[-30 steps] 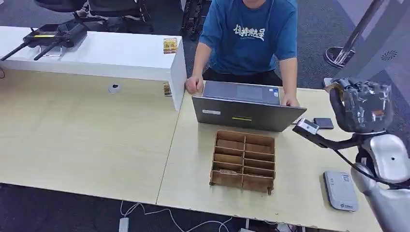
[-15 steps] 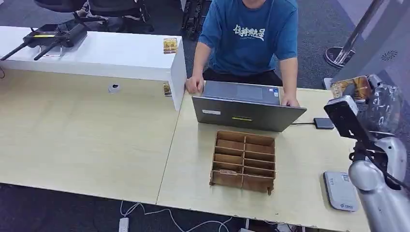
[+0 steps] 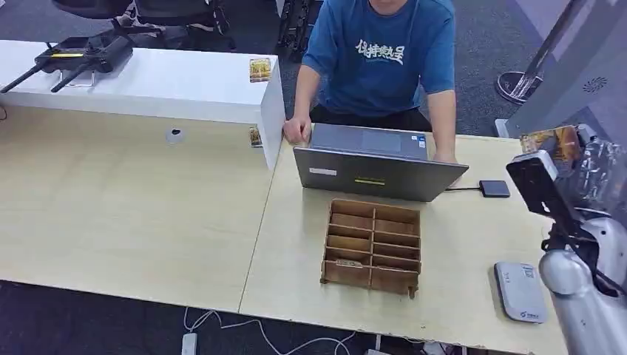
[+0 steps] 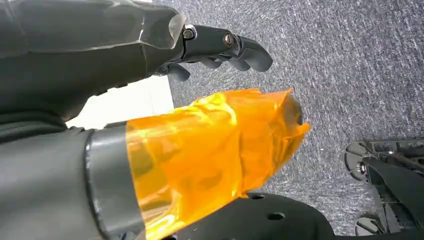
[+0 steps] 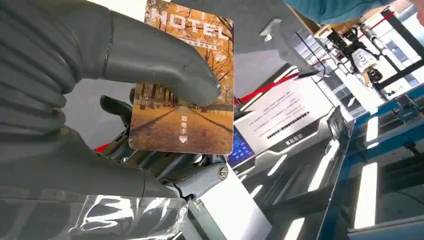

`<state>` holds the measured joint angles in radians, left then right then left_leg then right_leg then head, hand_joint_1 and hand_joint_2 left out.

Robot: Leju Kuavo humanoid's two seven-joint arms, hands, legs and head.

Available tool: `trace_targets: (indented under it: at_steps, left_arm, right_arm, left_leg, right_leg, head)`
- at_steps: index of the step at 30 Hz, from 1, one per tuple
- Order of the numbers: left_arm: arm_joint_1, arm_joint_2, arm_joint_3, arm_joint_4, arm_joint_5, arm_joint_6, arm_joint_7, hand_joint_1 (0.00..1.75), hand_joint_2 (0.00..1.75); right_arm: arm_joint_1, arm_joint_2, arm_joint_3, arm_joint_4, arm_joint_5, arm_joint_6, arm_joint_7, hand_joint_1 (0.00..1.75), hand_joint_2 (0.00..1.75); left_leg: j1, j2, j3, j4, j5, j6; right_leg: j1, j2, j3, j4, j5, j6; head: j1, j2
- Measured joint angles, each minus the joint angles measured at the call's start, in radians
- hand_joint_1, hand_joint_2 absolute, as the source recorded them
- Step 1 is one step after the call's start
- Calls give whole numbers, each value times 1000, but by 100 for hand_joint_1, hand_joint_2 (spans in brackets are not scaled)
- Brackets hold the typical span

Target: Pass the card to the sensor for recognition and then transmit it.

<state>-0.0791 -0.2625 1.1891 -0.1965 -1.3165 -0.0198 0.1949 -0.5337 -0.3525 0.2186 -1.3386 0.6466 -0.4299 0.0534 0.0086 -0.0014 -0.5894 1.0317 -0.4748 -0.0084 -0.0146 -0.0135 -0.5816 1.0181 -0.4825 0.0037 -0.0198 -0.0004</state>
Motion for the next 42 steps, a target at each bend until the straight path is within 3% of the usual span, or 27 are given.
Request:
trace_targets:
  at_steps: [12, 20, 29, 42]
  left_arm:
    - [0, 0, 0, 0, 12, 1, 0, 0, 0]
    - [0, -3, 5, 0, 27, 6, 0, 0, 0]
    - [2, -4, 11, 0, 42, 7, 0, 0, 0]
    - [3, -5, 34, 0, 68, 16, -7, 0, 0]
  right_arm:
    - [16, -8, -16, 28, 11, 18, 20, 175, 175]
    - [71, -46, -49, 54, -51, 87, 32, 175, 175]
    - [148, -108, -132, 89, -181, 132, -11, 175, 175]
    - [306, -120, -243, 73, -316, 162, -74, 175, 175]
  left_leg:
    - [0, 0, 0, 0, 0, 0]
    - [0, 0, 0, 0, 0, 0]
    - [0, 0, -1, 0, -1, 0]
    - [0, -1, -1, 0, -1, 0]
  right_leg:
    - [0, 0, 0, 0, 0, 0]
    - [0, 0, 0, -1, 0, 0]
    - [0, 0, -1, -1, 0, 0]
    - [0, -1, -1, -1, 0, 0]
  head:
    - [0, 0]
    - [0, 0]
    - [0, 0]
    - [0, 0]
